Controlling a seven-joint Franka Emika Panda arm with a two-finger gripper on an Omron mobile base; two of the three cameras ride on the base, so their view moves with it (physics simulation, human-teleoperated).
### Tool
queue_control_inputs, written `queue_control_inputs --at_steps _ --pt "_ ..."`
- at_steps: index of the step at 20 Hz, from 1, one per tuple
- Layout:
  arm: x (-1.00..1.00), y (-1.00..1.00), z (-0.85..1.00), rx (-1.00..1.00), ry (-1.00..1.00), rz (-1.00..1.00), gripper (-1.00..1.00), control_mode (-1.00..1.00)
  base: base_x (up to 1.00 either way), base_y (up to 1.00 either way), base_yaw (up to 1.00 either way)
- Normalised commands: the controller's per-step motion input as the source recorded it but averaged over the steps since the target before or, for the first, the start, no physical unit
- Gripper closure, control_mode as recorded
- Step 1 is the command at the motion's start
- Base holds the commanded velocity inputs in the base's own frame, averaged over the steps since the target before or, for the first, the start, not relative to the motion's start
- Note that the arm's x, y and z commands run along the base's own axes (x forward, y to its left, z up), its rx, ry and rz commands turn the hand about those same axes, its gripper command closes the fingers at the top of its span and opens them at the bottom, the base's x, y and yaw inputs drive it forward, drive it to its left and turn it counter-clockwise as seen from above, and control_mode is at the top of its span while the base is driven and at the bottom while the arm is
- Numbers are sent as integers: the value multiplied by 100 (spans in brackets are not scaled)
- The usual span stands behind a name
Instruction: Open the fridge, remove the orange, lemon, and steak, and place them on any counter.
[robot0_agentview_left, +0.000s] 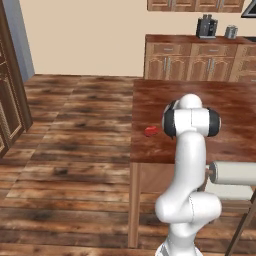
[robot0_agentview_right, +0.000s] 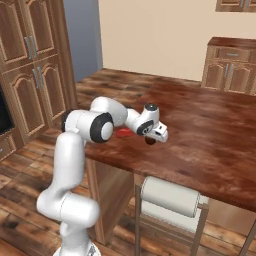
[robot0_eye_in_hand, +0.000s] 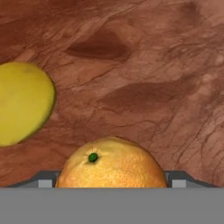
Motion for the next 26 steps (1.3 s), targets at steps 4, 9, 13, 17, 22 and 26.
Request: queue_control_inputs --at_steps 4,9,13,17,22,26 --pt "30 -16 0 0 -6 0 -100 -100 0 0 0" --pt "22 -1 0 0 0 1 -100 -100 0 0 0" --pt "-3 0 30 0 -10 1 -100 -100 0 0 0" --pt "-29 2 74 0 -20 0 -100 -100 0 0 0" --pt "-51 4 69 0 -20 0 -100 -100 0 0 0" --pt "-100 16 61 -1 -20 0 -100 -100 0 0 0"
